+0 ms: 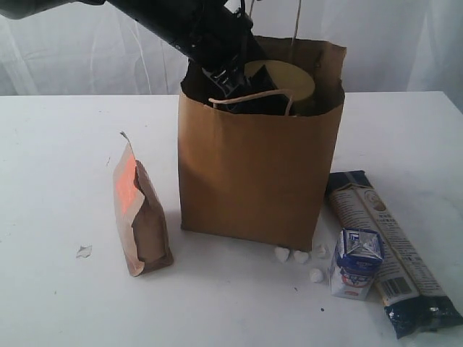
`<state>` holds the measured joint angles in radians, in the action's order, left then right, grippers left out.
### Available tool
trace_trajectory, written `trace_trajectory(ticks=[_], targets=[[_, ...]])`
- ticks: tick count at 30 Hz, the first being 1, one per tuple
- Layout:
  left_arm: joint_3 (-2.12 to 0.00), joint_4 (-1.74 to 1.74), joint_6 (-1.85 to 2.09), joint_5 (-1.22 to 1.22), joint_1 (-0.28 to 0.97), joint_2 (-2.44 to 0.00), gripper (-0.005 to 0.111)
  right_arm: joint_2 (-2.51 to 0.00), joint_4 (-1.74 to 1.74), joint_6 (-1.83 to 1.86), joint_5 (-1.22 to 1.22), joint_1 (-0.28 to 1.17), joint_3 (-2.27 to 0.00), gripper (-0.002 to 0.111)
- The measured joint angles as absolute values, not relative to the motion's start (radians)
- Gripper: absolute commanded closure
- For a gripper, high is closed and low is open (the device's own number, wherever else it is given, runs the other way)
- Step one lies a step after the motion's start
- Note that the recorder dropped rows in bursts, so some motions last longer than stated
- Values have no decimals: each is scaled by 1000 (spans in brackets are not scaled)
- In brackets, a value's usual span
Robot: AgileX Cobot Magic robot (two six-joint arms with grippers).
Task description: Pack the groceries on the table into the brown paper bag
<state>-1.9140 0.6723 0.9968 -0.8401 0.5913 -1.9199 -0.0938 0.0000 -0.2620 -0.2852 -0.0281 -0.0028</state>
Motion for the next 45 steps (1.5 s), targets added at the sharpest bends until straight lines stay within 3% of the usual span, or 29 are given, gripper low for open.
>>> trace_trajectory(ticks=[3, 22, 31, 45], targets=[[-1914, 672, 997, -831, 591, -1920, 1, -94, 0, -262, -285, -28, -3, 108], [-1914, 672, 997, -849, 591, -1920, 1, -94, 0, -262, -285, -28, -3, 108], [-1914, 781, 908, -712, 592, -1913, 1, -94, 0, -262, -285, -28, -3, 108], [-1914, 603, 865, -828, 583, -1911, 1, -94, 0, -262, -285, -28, -3, 108]])
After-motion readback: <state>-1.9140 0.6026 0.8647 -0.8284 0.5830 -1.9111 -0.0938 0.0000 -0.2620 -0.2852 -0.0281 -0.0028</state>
